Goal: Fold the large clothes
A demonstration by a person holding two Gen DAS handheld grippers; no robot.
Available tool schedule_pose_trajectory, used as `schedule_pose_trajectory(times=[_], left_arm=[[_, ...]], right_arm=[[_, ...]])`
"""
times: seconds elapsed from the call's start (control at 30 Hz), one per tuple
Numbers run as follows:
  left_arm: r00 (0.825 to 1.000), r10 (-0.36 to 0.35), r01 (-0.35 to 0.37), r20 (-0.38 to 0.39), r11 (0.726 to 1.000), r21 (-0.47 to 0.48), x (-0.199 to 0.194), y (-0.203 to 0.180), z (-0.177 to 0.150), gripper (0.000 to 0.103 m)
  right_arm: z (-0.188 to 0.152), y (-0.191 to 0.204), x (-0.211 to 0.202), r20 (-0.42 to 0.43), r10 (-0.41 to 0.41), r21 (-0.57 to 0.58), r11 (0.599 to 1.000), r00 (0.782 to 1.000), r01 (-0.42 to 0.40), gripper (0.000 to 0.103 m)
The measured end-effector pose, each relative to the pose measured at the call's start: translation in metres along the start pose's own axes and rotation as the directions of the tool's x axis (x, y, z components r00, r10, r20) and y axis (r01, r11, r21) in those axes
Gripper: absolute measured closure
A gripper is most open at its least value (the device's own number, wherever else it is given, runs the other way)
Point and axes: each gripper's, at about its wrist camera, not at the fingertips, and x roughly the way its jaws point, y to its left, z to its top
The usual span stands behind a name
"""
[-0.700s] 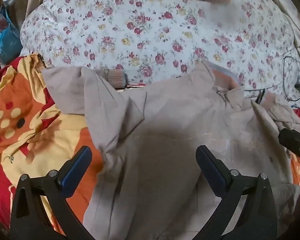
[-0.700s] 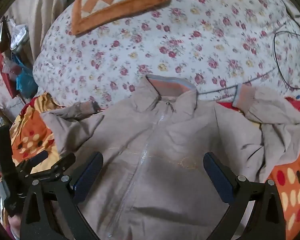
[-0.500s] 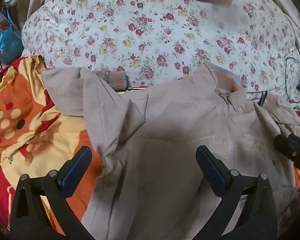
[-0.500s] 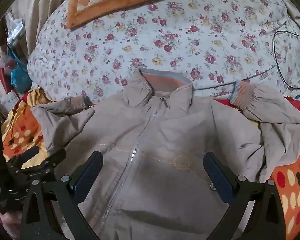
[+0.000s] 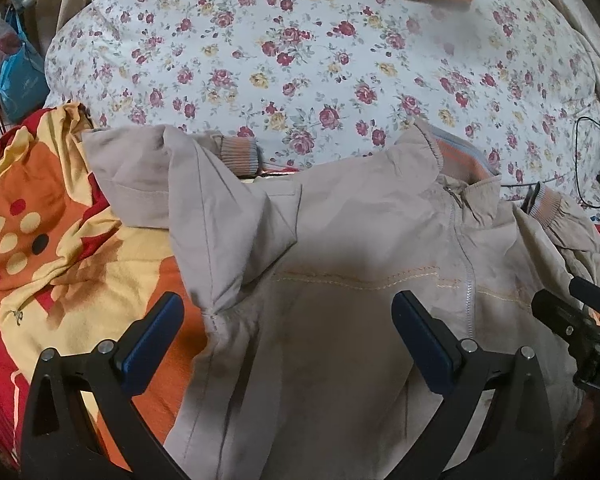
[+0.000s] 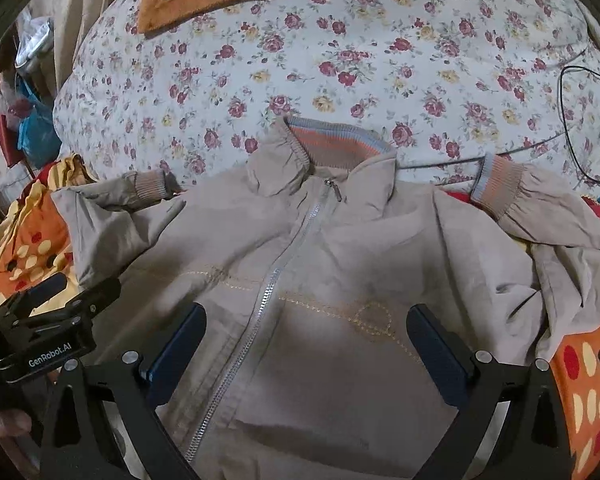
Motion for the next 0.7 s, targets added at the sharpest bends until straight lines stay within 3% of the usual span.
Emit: schedule_pose_trajectory(times=[0.7], left_arm=[[1.000,0.004,-0.004,-0.008,1.000,-0.005,0.0022,0.0054,-0.0030,0.000]], right_arm=[[-0.0013,-0.0005,0.0063,0.005,0.008,0.008,1.000,1.000,-0.008,0.002]])
